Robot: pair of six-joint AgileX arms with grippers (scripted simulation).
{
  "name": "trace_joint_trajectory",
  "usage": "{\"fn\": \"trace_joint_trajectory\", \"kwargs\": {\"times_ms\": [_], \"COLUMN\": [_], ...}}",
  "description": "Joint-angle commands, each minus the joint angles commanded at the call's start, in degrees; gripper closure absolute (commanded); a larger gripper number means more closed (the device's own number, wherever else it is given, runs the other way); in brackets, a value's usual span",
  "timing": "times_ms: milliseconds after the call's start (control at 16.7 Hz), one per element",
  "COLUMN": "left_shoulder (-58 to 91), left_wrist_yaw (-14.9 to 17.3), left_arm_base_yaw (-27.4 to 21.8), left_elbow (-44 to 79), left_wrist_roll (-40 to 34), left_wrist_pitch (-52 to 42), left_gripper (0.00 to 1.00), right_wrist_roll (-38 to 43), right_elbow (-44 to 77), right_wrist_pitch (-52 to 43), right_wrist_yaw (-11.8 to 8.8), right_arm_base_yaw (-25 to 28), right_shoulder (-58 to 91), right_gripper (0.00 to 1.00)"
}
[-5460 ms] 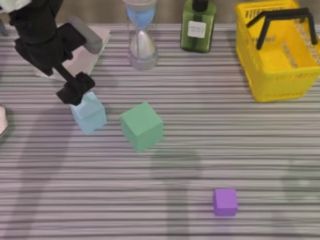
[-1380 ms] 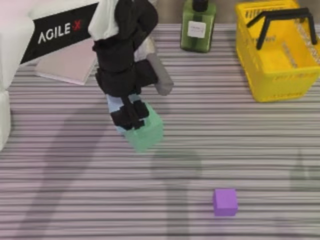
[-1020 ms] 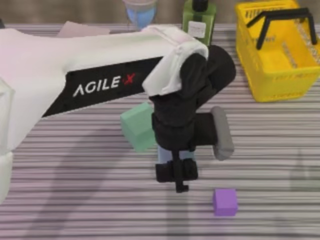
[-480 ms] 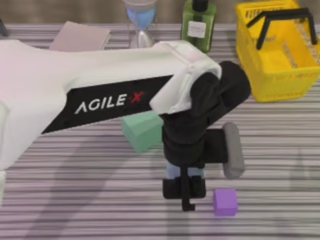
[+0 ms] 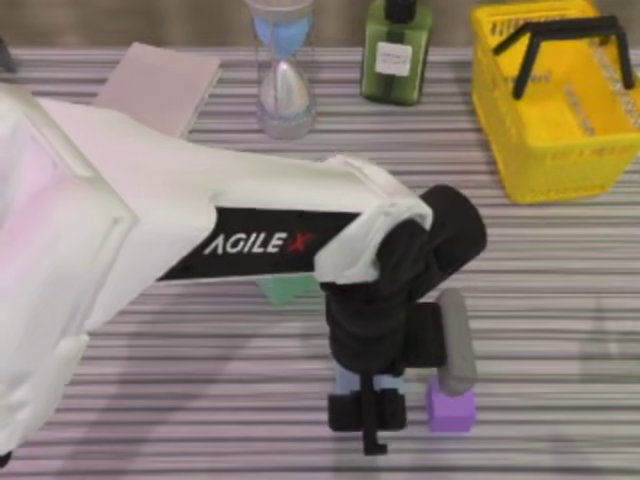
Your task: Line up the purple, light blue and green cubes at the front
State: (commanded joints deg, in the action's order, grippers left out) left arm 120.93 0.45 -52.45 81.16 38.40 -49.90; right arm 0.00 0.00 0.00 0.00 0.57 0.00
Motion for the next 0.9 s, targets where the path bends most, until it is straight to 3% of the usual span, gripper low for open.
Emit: {"fn": "trace_joint_trajectory", "kwargs": {"times_ms": [180,900], "left_shoulder": [0.02,0.02], "left_wrist_yaw": [0.0,0.0], "left_arm_base_yaw": [0.0,0.0], "left_elbow": [-0.02,-0.02], "left_wrist_roll": [0.0,0.0], "left_wrist_pitch": [0.03,0.03], "left_gripper": [1.0,0.1], "right_wrist_roll": [0.0,0.0], "right_elbow": [0.0,0.0], "right_wrist_pitch": [0.0,0.0], "right_wrist_yaw": [0.0,0.0], "right_arm_base_yaw": [0.0,0.0], "right_shoulder": [0.0,0.0], "right_gripper": [0.0,0.0]}}
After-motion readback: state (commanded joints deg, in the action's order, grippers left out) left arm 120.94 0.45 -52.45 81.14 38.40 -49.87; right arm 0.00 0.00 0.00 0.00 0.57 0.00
